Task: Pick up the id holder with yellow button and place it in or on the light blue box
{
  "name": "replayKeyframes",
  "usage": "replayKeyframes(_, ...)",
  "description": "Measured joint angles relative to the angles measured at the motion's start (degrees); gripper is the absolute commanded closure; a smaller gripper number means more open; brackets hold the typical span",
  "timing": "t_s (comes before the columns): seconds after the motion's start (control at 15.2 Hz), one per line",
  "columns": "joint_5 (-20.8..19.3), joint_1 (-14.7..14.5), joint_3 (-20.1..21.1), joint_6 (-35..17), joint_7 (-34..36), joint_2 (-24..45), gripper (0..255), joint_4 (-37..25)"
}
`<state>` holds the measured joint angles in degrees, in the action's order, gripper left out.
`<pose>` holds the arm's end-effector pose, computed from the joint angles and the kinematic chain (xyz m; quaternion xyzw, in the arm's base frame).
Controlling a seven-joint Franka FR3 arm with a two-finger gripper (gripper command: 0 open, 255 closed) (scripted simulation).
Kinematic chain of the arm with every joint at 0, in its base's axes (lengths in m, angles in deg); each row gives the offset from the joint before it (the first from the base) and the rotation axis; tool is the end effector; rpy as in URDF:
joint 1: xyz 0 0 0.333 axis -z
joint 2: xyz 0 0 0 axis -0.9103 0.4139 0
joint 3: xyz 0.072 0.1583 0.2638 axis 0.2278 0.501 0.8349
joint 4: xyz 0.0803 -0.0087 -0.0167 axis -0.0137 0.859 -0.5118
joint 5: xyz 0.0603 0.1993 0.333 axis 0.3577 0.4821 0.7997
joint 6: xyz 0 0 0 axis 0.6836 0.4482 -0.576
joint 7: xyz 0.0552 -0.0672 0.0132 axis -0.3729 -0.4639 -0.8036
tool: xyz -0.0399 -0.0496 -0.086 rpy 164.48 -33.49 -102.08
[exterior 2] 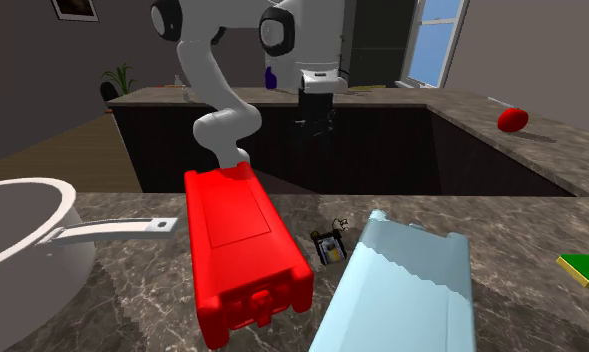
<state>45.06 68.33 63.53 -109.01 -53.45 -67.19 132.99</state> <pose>0.3695 -0.0562 0.5013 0.9986 -0.0518 0.0050 0.0003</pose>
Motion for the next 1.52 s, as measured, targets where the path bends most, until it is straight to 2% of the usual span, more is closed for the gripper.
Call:
replayKeyframes(0.46,2.03,2.22,-5.28,-12.51,-1.49,10.86,0,2.26)
replayKeyframes(0.73,5.00,2.67,-8.02,-19.61,-3.08,18.74,0,2.13)
replayKeyframes(1.25,7.31,2.35,-8.89,-26.76,-4.54,23.92,0,4.35)
replayKeyframes(1.52,7.66,2.26,-8.97,-27.81,-4.86,24.80,0,4.52)
